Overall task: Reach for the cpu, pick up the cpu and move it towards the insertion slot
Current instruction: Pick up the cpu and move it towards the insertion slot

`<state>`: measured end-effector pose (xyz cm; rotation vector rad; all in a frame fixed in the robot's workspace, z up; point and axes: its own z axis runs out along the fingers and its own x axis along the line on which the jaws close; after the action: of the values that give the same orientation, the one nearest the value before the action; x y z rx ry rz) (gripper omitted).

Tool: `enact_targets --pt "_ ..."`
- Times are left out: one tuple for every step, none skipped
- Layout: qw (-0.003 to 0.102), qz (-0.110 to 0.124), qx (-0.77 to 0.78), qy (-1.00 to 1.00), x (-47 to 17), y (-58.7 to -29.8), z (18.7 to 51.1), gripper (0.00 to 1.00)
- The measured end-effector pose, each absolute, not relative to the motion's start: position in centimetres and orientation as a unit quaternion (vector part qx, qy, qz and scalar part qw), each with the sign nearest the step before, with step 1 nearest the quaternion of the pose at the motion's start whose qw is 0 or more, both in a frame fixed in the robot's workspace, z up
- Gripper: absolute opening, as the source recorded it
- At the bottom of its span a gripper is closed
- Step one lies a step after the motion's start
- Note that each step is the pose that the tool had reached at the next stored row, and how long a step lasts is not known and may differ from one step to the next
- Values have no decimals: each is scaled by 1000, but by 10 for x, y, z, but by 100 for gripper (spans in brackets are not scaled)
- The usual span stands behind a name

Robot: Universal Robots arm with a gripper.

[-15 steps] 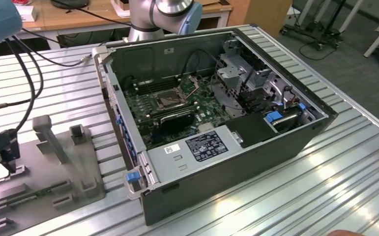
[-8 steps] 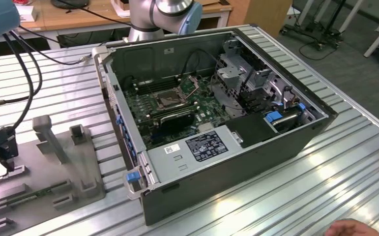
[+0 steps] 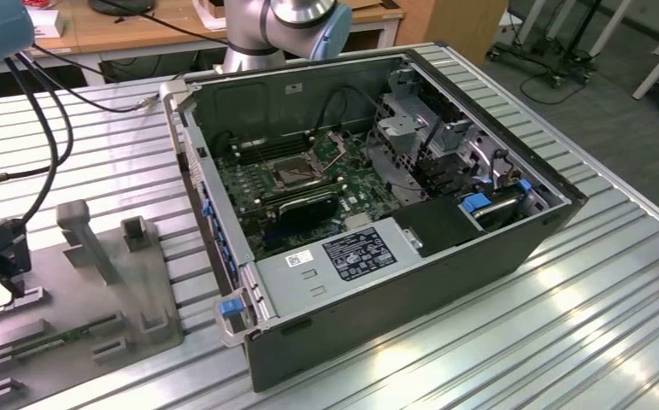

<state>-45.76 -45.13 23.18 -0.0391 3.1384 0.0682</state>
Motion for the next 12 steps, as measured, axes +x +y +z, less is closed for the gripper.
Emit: enact_targets --pt "1 22 -12 1000 -458 -451 232 55" --pt "1 22 -12 1000 -458 -451 232 55" --pt "1 22 -12 1000 -458 -451 232 55" --pt "1 22 -12 1000 -458 -451 232 55" --pt "1 22 -12 1000 -458 -451 232 55" --pt "1 22 -12 1000 -457 -451 232 55" --pt "1 22 -12 1000 -457 -451 232 55" --pt "1 22 -12 1000 -457 -451 232 55" --pt "1 22 -12 1000 -457 -451 232 55" --pt "1 22 -12 1000 -457 -451 232 55" --pt "1 22 -12 1000 -457 -451 233 55" --pt "1 22 -12 1000 -457 -451 233 55"
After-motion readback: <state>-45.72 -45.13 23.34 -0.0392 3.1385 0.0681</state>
